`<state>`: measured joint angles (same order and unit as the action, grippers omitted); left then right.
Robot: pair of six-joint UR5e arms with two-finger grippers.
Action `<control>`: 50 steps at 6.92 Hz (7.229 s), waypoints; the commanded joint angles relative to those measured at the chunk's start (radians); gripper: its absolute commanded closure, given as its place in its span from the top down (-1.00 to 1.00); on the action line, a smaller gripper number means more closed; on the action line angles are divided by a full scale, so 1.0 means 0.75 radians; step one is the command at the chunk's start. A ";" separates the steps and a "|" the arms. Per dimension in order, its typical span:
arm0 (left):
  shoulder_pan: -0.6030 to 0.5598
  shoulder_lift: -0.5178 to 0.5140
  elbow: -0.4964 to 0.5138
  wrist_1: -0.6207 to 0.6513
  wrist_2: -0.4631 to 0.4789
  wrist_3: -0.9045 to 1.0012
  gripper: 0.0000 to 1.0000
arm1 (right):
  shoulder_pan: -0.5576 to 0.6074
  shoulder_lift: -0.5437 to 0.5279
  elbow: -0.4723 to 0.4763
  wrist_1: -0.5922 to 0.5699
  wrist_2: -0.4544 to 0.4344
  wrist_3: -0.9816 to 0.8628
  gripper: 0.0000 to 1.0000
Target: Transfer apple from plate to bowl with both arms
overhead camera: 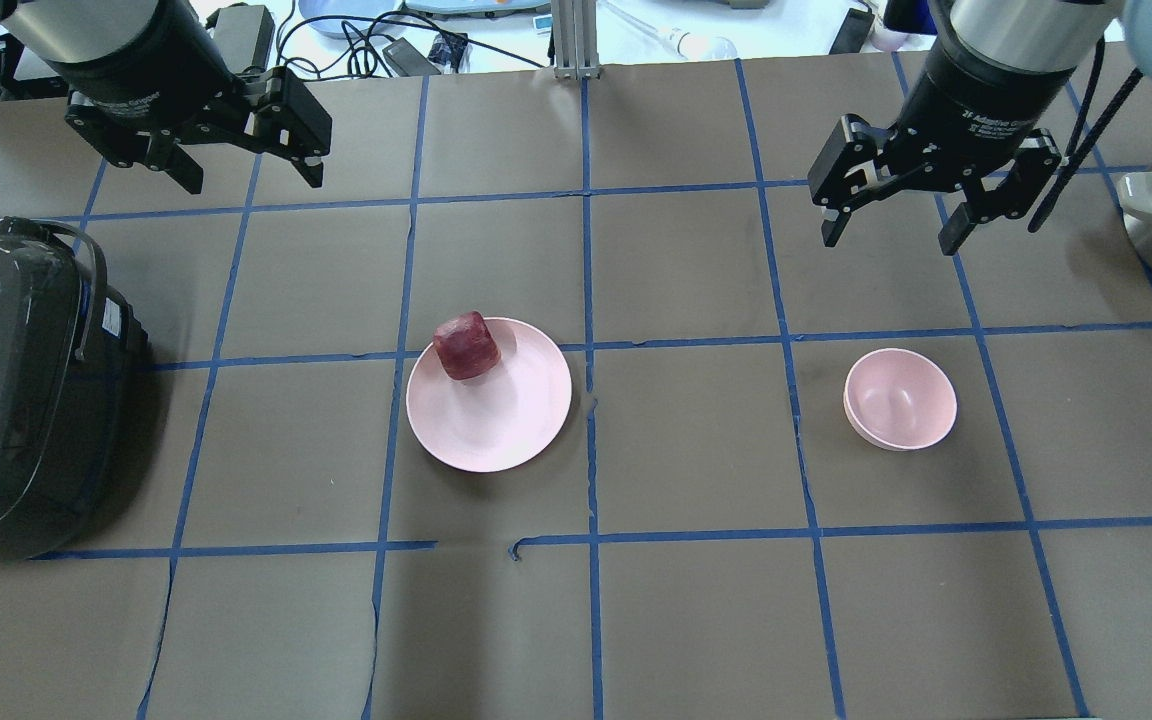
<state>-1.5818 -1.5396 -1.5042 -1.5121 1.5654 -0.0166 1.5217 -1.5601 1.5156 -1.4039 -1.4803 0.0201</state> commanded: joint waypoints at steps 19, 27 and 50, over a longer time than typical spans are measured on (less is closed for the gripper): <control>-0.173 -0.481 -0.332 0.509 -0.069 -0.818 1.00 | -0.378 0.208 0.163 -0.458 0.000 -0.457 1.00; -0.186 -0.612 -0.340 0.658 -0.067 -0.800 -0.74 | -0.454 0.286 0.786 -0.978 0.025 -0.755 1.00; -0.449 -0.497 -0.044 0.379 -0.144 -1.462 -1.00 | -0.065 0.227 0.457 -0.883 -0.016 -0.201 1.00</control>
<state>-1.8885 -1.8971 -1.5370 -1.2624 1.4834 -1.0194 1.4923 -1.3673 1.9690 -2.2241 -1.4405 -0.1301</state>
